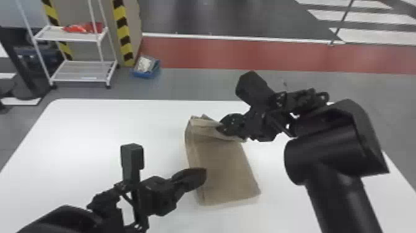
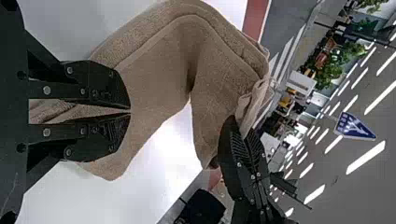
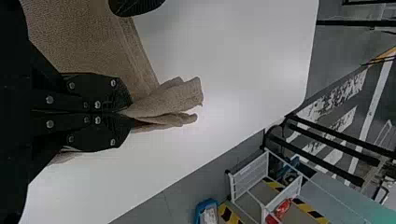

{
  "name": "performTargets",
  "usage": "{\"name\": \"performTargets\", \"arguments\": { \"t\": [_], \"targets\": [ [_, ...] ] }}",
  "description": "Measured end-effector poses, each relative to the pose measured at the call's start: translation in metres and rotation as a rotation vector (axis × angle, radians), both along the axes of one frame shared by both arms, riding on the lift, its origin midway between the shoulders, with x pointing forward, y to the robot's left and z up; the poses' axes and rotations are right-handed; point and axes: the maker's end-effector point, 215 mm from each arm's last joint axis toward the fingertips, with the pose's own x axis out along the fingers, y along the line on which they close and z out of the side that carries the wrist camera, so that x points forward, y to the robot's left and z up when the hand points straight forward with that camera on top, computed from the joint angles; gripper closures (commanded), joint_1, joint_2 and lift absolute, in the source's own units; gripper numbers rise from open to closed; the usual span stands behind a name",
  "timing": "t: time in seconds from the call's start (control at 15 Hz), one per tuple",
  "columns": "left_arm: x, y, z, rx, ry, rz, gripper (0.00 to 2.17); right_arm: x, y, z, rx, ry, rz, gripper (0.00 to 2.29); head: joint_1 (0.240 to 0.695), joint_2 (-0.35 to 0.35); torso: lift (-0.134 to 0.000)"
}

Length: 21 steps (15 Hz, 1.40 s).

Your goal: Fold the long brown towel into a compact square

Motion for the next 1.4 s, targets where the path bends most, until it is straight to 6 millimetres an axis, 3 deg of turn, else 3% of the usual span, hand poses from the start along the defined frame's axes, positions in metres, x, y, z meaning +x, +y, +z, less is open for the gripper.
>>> {"name": "performTargets", "arguments": {
  "t": [0.33,0.73,1.4],
  "targets": [
    [-0.007,-0.019,-0.021,0.025,0.027,-0.031,0.99,-0.011,-0.023,-0.009,0.007,0.022,-0.018,1.18,0.695,-0.132,-0.124],
    [-0.006,-0.048,-0.028,0.074,0.010,-0.067,0.99,-0.018,-0.045,-0.008,0.001,0.017,-0.017,1.18,0.695,-0.196,-0.124],
    [0.004,-0.044,-0.053,0.185,0.002,-0.053,0.99,-0.018,-0.043,0.017,0.027,-0.035,0.070,1.18,0.695,-0.190,-0.124]
  ]
}}
